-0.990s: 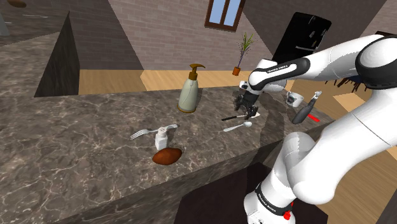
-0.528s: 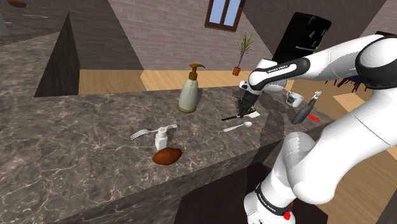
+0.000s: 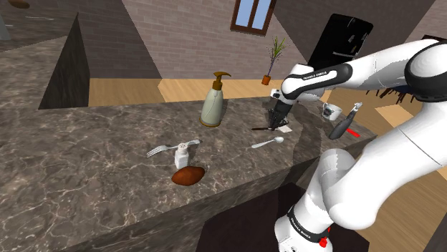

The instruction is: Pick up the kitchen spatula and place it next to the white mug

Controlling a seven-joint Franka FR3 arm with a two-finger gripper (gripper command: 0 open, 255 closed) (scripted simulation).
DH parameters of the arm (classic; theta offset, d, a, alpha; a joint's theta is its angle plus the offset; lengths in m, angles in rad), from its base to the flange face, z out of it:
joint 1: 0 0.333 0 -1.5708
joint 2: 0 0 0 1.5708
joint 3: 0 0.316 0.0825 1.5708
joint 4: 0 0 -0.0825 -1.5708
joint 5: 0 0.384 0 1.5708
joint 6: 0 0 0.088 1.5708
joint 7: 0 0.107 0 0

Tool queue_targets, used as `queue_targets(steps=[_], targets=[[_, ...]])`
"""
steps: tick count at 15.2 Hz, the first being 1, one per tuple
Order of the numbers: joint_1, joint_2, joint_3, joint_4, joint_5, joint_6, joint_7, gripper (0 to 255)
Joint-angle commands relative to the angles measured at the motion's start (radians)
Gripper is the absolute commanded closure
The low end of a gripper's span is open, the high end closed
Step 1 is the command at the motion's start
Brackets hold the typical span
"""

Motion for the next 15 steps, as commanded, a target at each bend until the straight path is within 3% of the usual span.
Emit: queue_targets(steps=[1,15], targets=[[-0.019,-0.025,0.028,0.009,-0.014,-0.032,0.016,255],[-0.087,-0.139,0.162,0.118,-0.044,-0.249,0.063,255]])
